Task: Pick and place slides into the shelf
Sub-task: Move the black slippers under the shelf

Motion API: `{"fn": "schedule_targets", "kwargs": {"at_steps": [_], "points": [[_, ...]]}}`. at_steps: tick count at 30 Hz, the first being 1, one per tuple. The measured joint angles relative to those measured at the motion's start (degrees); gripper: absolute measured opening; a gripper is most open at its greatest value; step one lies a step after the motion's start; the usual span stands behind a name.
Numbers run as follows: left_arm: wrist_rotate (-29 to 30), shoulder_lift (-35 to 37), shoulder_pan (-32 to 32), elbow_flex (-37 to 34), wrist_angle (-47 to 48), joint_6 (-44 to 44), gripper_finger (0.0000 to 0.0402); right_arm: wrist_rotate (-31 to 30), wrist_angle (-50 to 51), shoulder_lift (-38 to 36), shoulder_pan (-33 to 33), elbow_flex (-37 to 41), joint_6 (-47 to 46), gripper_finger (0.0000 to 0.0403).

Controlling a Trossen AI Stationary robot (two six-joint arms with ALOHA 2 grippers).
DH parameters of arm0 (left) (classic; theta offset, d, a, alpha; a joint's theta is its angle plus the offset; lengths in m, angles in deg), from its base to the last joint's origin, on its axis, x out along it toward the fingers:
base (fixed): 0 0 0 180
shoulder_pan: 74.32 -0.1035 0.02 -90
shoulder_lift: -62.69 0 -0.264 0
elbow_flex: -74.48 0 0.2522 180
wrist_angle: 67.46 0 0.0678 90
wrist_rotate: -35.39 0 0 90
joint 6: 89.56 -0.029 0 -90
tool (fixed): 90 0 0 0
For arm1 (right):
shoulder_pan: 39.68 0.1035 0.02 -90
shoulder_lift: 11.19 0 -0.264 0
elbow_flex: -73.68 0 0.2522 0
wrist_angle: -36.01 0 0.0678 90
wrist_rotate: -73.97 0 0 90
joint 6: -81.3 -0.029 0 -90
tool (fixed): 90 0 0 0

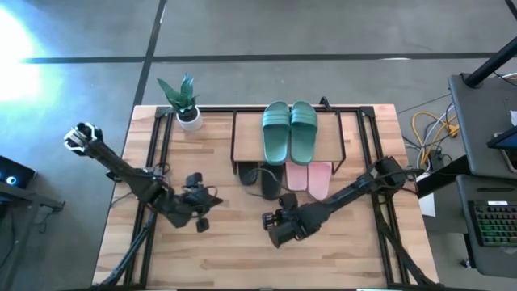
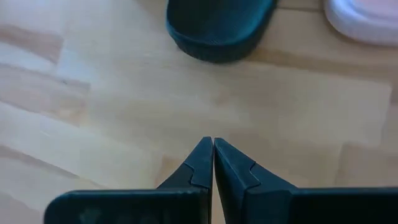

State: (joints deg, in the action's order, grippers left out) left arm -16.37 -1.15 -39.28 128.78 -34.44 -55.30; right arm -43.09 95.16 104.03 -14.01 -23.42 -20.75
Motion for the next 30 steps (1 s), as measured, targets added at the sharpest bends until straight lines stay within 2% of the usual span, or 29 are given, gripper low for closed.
{"fn": "schedule_targets", "kwargs": {"at_steps": [5,14,20,24,27,30], "points": [[0.45,3.07,0.40,-0.07,2.24,-0.05,0.0000,4.01,-2.76,0.12,-4.83,0.62,13.58,0.0008],[1.35,2.78,0.40,-0.07,4.13,-0.07,0.0000,7.30,-4.03,0.13,-10.21,0.78,22.60,0.0008],[1.33,2.38,0.42,-0.07,4.00,-0.07,0.0000,7.97,-5.28,0.13,-9.65,1.08,21.46,0.0009],[1.31,2.39,0.40,-0.07,3.98,-0.09,0.0000,4.89,-5.95,1.04,-8.14,1.23,20.84,0.0008],[1.31,2.32,0.40,-0.07,3.99,-0.09,0.0000,7.90,-6.17,2.76,-8.38,1.62,20.84,0.0008],[1.25,2.26,0.40,-0.07,4.09,-0.05,0.0000,6.96,-8.06,2.85,-8.45,0.69,20.80,0.0008]]}}
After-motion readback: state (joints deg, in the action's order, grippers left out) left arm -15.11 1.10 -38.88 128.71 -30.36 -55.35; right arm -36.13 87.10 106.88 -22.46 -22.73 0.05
